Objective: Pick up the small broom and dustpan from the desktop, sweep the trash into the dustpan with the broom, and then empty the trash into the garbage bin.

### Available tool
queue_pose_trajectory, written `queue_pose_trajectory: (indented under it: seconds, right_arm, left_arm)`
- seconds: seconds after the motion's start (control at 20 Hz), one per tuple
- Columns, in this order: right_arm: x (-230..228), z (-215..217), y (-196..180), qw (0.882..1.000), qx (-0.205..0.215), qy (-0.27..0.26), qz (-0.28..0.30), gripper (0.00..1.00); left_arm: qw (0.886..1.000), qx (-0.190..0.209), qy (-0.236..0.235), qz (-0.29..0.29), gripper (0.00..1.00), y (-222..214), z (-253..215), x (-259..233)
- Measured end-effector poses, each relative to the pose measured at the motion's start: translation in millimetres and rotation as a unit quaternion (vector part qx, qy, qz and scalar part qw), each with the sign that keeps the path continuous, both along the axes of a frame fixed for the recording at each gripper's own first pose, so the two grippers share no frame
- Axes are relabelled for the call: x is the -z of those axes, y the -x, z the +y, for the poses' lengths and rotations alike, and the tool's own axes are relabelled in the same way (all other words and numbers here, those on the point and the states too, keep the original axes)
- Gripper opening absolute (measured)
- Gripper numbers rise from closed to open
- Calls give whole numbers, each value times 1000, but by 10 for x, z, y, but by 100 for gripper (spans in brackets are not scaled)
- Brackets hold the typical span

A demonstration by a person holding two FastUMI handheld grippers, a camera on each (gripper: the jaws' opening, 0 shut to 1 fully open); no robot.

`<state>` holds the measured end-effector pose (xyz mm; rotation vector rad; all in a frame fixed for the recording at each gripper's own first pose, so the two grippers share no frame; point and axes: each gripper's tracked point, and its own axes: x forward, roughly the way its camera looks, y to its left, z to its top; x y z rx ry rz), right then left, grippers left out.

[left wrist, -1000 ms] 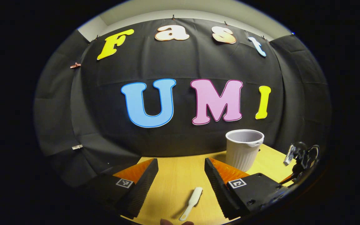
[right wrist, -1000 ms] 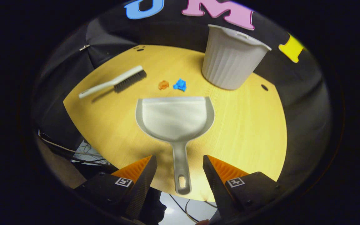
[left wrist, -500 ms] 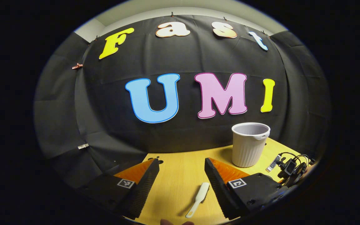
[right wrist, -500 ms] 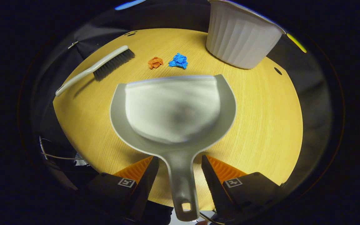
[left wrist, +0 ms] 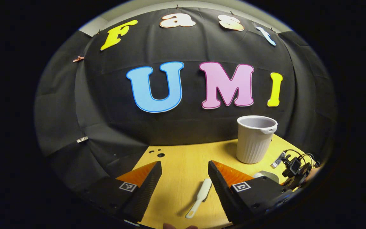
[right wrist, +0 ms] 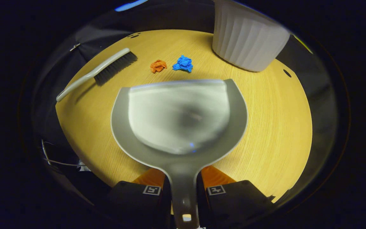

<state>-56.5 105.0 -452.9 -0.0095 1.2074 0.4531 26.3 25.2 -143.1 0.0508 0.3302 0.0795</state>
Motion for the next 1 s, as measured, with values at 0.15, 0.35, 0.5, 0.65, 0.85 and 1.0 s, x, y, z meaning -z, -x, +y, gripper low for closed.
queue_pose_trajectory:
  seconds: [0.15, 0.35, 0.5, 0.65, 0.85, 1.0]
  right_arm:
    - [-178, -62, 28, 1000, -2, -5, -27, 33]
    - [-495, -249, 124, 999, -1, -25, -42, 36]
    - [-630, -445, 196, 999, 11, -22, -44, 36]
    - [-743, -615, 327, 999, 10, -15, -41, 36]
    - [-825, -723, 482, 999, -1, 7, -44, 36]
    - [-836, -717, 577, 999, -1, 11, -39, 33]
  left_arm:
    - [995, 44, 9, 84, 93, -26, -125, 465]
    - [967, 111, 15, 228, 93, 77, -314, 1270]
    - [941, 136, 14, 309, 92, 156, -330, 1898]
    - [919, 136, 13, 368, 89, 147, -268, 2424]
    - [899, 127, 24, 418, 85, 86, -217, 2813]
    - [886, 125, 28, 446, 80, 117, -208, 2981]
